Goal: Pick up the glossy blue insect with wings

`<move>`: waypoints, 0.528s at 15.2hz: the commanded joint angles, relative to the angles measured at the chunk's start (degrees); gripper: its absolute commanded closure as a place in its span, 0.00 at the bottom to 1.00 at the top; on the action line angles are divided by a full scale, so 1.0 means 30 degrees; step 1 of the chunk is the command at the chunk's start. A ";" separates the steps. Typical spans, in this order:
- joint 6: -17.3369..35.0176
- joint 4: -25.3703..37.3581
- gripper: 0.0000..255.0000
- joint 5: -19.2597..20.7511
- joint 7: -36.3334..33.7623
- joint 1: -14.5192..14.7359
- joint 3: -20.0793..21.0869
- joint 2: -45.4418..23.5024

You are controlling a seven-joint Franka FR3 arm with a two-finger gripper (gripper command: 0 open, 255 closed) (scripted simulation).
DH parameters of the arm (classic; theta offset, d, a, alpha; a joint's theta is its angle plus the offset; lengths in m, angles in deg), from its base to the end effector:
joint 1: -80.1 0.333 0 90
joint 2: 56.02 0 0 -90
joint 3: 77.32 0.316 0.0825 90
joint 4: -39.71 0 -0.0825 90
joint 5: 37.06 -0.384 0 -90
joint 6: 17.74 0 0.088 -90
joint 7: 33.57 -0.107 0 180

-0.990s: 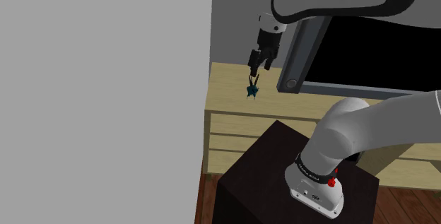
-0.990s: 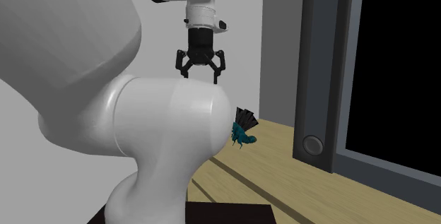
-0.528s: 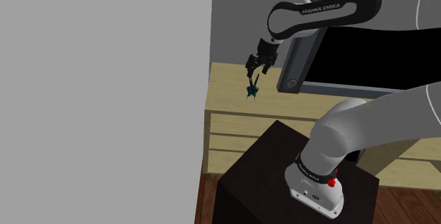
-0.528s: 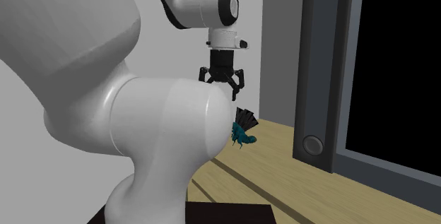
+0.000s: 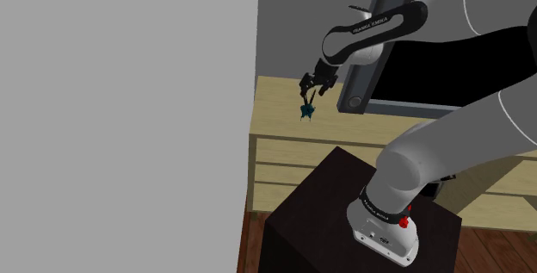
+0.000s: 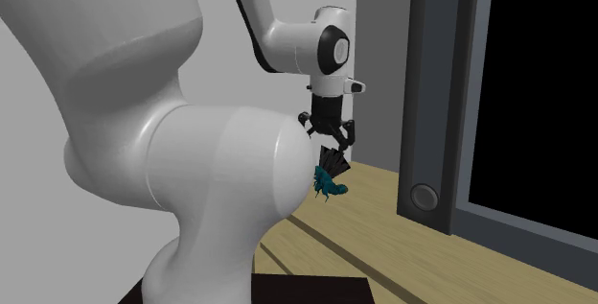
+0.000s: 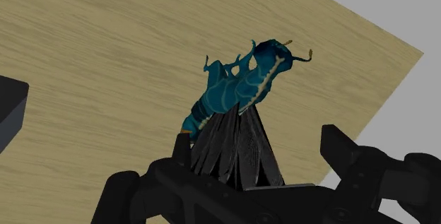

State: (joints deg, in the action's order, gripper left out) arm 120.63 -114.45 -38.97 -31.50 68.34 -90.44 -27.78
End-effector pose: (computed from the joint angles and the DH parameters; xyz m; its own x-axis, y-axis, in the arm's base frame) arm 0.3573 -0.1622 0.4018 0.8940 -0.3981 0.2054 -0.3791 -0.9167 -0.1266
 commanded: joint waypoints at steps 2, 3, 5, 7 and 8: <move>0.1095 -0.0392 0.00 -0.0170 0.0215 0.0070 -0.0223 -0.0608; 0.1415 -0.0528 0.00 -0.0224 0.0286 0.0112 -0.0276 -0.0794; 0.2061 -0.0787 0.00 -0.0350 0.0441 0.0208 -0.0386 -0.1187; 0.2247 -0.0860 0.00 -0.0389 0.0487 0.0238 -0.0418 -0.1303; 0.2262 -0.0827 1.00 -0.0401 0.0517 0.0244 -0.0442 -0.1352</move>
State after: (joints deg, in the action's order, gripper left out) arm 127.22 -116.90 -40.13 -30.02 69.03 -91.71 -31.68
